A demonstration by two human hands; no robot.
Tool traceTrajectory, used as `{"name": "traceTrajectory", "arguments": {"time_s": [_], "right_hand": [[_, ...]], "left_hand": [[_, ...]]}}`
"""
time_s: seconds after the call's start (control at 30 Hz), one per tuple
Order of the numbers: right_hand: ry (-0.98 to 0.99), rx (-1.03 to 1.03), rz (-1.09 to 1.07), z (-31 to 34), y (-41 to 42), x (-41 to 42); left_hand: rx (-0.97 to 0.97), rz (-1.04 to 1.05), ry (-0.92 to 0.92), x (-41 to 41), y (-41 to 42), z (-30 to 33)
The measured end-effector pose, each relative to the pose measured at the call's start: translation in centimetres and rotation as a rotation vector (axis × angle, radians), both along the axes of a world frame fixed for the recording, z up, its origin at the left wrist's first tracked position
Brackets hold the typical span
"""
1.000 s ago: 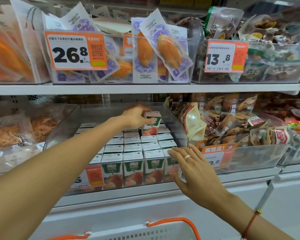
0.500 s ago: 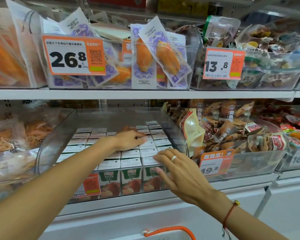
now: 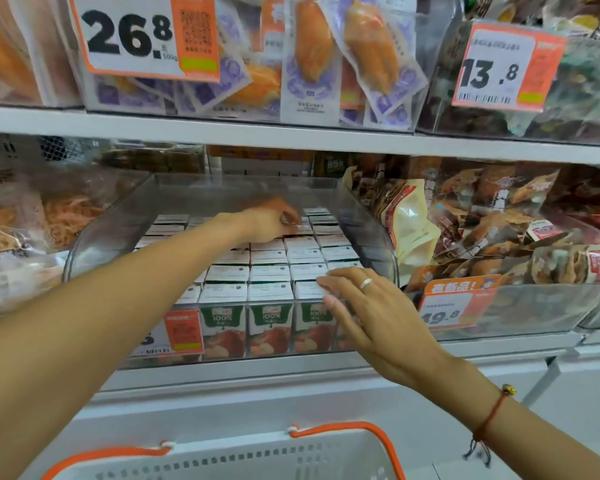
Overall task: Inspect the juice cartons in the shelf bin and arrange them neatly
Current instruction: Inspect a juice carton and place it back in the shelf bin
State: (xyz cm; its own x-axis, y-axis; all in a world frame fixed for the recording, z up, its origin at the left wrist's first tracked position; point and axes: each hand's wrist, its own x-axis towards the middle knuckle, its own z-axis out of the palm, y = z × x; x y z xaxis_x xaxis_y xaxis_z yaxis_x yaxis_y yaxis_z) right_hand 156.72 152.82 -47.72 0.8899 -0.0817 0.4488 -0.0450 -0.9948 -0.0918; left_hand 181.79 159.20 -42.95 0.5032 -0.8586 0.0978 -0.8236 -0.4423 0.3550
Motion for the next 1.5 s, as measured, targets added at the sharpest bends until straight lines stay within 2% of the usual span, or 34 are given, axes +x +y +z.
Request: {"name": "traceTrajectory", "arguments": {"time_s": [0.13,0.27,0.37,0.53,0.63,0.77,0.9,1.0,1.1,1.17,1.23,1.33,1.43,1.5], "right_hand": [[0.002,0.013,-0.002,0.1,-0.1,-0.1],[-0.003,0.032,0.000,0.2,-0.2,-0.1],[-0.102,0.031,-0.002,0.1,-0.1,-0.3],[-0.195,0.002,-0.018,0.0,0.0,-0.6],[-0.182,-0.007,-0.029,0.1,0.1,-0.6],[-0.105,-0.011,-0.047,0.4,0.2,-0.7],[-0.019,0.044,-0.084,1.1,0.6,-1.0],[-0.051,0.171,-0.073,1.9,2.5,-1.9],[-0.166,0.486,-0.011,3.0,5.9,-3.6],[-0.224,0.687,-0.004,3.8,8.0,-4.6],[-0.197,0.891,0.001,4.3,9.4,-5.2],[0.089,1.136,0.032,4.4,10.6,-5.4],[0.310,1.192,0.097,3.6,11.6,-5.1],[0.335,1.225,0.136,2.7,12.1,-5.3]], "left_hand": [[0.202,0.040,-0.144,1.5,-1.3,0.2],[0.237,0.058,-0.111,2.7,-2.2,0.4],[0.267,0.055,-0.133,2.8,-2.6,0.4],[0.210,-0.002,-0.148,1.8,-1.6,0.7],[0.013,0.016,-0.130,0.4,0.0,1.7],[-0.359,0.072,0.117,-2.4,2.4,1.7],[-0.692,0.233,0.225,-6.5,5.3,1.7],[-0.874,0.258,0.501,-10.6,8.7,2.1],[-0.878,0.284,0.992,-14.5,13.0,1.5],[-0.860,0.328,1.223,-16.7,16.0,1.2],[-0.847,0.386,1.283,-18.5,18.4,0.6],[-0.763,0.411,1.233,-20.8,20.9,-0.4],[-0.703,0.369,1.143,-22.3,22.1,-1.5],[-0.671,0.361,1.118,-22.8,22.6,-2.1]]}}
